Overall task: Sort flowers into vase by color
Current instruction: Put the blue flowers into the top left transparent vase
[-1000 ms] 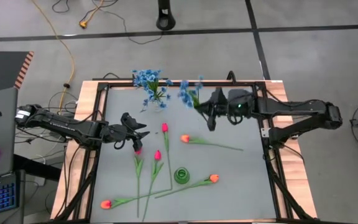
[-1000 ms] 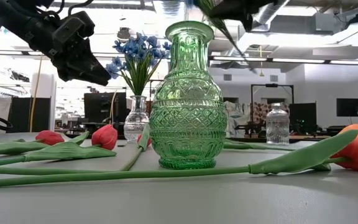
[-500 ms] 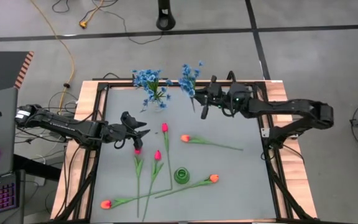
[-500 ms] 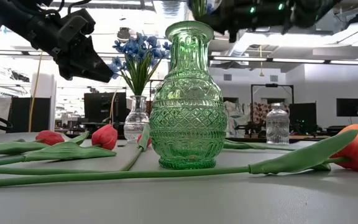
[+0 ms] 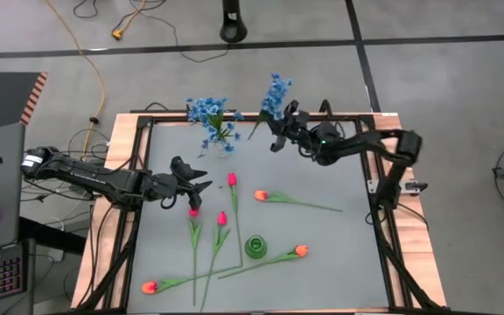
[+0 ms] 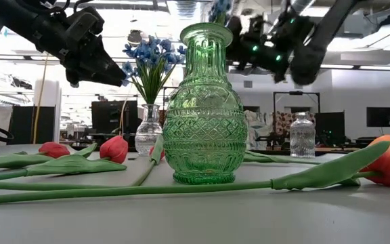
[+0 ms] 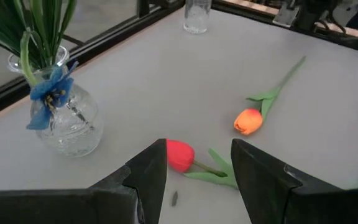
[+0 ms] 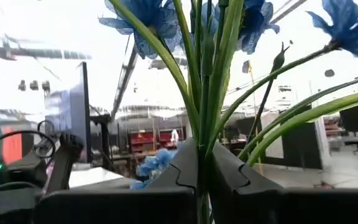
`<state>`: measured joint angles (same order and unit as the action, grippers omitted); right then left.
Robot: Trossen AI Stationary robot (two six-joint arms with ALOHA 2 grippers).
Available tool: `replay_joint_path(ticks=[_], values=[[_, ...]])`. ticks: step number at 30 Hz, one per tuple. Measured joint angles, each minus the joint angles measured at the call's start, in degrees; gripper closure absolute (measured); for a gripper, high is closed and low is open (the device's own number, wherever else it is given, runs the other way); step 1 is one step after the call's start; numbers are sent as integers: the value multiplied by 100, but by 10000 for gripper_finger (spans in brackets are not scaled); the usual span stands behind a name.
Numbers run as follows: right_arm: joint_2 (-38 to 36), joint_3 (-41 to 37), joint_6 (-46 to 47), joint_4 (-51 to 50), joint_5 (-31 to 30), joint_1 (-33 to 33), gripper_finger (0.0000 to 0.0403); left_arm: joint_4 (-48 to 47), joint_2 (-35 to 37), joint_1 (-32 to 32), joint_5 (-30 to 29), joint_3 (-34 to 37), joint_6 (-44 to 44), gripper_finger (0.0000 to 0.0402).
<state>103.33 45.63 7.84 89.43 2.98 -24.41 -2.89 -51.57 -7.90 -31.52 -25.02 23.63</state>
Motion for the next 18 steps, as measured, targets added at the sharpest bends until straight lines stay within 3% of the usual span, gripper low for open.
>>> replay_joint_path(ticks=[8, 18], values=[[892, 942, 761, 23, 15, -49, 362, 4, 0, 0, -31, 0, -24, 235], [1045, 1654, 396, -330, 21, 55, 362, 3, -2, 0, -36, 0, -26, 235]])
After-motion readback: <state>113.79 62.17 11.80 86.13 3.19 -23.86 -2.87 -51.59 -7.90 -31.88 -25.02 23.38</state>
